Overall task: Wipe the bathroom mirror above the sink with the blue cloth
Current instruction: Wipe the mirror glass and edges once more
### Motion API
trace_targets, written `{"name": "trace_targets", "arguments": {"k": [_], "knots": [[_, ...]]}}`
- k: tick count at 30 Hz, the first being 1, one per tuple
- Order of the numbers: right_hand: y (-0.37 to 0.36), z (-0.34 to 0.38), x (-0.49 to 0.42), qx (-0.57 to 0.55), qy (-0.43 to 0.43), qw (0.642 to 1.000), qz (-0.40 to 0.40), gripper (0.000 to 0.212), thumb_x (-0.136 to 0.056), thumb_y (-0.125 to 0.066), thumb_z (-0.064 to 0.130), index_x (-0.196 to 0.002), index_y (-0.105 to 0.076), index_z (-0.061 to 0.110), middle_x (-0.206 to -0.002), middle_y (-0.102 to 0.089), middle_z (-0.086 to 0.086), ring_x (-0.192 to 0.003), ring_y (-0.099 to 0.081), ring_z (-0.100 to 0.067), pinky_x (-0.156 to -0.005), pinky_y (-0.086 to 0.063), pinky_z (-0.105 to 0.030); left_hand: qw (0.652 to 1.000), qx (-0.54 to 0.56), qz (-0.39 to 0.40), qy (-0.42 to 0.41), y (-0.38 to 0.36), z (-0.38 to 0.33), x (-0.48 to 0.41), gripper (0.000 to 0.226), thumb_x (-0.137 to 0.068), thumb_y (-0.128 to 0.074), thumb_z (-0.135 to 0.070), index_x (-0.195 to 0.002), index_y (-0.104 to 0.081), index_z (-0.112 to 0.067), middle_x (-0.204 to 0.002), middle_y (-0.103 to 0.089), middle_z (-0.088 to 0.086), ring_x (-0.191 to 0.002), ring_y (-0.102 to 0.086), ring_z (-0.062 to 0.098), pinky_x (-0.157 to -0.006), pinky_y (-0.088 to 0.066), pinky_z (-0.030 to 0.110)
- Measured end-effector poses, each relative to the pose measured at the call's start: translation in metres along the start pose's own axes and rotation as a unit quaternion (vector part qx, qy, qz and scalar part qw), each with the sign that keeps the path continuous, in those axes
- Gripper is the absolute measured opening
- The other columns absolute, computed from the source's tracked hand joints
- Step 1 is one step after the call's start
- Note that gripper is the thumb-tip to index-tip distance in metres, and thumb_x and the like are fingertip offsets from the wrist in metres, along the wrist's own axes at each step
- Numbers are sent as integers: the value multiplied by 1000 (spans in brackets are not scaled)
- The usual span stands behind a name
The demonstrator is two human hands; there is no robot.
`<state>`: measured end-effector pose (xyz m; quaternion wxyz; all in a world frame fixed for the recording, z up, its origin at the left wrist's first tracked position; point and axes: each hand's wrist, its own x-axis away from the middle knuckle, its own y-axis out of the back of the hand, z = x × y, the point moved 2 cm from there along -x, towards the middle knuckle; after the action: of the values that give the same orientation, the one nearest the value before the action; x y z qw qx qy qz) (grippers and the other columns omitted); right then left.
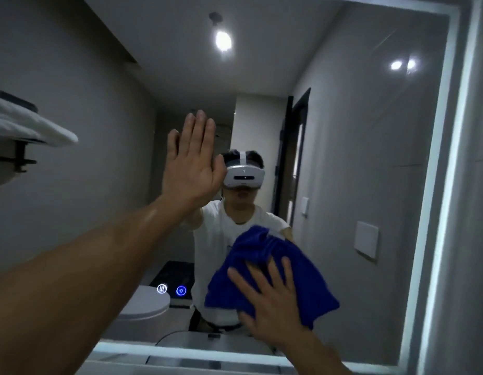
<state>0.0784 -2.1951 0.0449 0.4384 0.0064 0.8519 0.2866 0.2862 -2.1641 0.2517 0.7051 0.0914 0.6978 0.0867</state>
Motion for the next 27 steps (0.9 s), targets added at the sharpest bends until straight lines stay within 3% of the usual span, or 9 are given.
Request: {"name": "trace_targets", "arguments": {"k": [3, 5, 9, 13, 19, 22, 24, 25, 27], "knots": [[-1, -9, 20, -19, 107, 994, 10, 72, -89, -57, 53, -153, -31, 33, -162, -24, 3, -149, -20, -32, -121, 0, -55, 1000, 7, 2, -7, -2, 2, -1, 69, -100, -21, -43, -159, 0, -14, -167, 7, 8, -153, 10, 20, -122, -4, 53], [17, -37, -4, -4, 109, 994, -27, 72, -89, -54, 50, -154, -28, 33, -162, -23, -2, -149, -18, -36, -120, -4, -56, 1000, 6, 1, -8, -3, 2, 0, 69, -101, -20, -44, -159, 0, -14, -167, 7, 8, -153, 9, 20, -122, -3, 53], [74, -94, -88, -13, -175, 977, -120, 72, -93, -34, 55, -157, -7, 35, -164, -9, -7, -149, -3, -36, -119, 10, -49, 1000, 9, -4, -12, -3, 3, 0, 68, -101, -18, -45, -159, 2, -14, -167, 8, 8, -153, 10, 20, -123, -1, 52], [74, -69, -102, 8, -291, 950, -114, 72, -95, -23, 59, -158, -2, 30, -165, -8, -10, -150, -3, -39, -119, 3, -57, 1000, 14, -5, -11, -1, 1, 1, 69, -100, -16, -45, -158, 4, -14, -167, 10, 8, -153, 12, 20, -123, 2, 50], [1, 15, -3, 24, -93, 995, -25, 85, -85, -47, 58, -158, -11, 34, -154, -30, -4, -134, -38, -42, -119, 4, -58, 999, 9, 14, -50, -4, 3, 22, 75, -99, -23, -48, -158, 8, -13, -166, 15, 10, -152, 16, 22, -123, 4, 49], [-3, 1, 23, -12, 18, 999, -23, 75, -85, -55, 49, -153, -28, 34, -156, -32, -2, -143, -29, -38, -120, 1, -58, 993, -23, 12, -119, -11, 9, 60, 74, -100, -31, -45, -159, -5, -9, -166, 3, 14, -153, 7, 25, -123, -2, 51], [5, -32, 19, 10, 73, 997, -34, 75, -87, -54, 48, -154, -23, 33, -159, -27, -3, -147, -20, -38, -120, 0, -56, 989, -40, 2, -142, -12, 19, 76, 72, -100, -30, -45, -158, -13, -7, -166, -5, 15, -154, 0, 27, -123, -6, 51], [15, -51, 10, 15, 49, 998, -45, 77, -87, -51, 49, -156, -17, 36, -160, -23, -5, -147, -18, -40, -120, 1, -56, 989, -44, 1, -139, -11, 24, 79, 72, -100, -27, -47, -158, -14, -7, -166, -6, 14, -154, -1, 26, -123, -7, 51], [40, -85, -16, -9, -103, 991, -86, 77, -90, -42, 52, -156, -4, 40, -162, -15, -6, -147, -10, -41, -119, 6, -54, 992, -39, 1, -123, -12, 29, 81, 71, -100, -22, -49, -158, -14, -9, -166, -8, 14, -154, -3, 26, -122, -9, 53]]}}
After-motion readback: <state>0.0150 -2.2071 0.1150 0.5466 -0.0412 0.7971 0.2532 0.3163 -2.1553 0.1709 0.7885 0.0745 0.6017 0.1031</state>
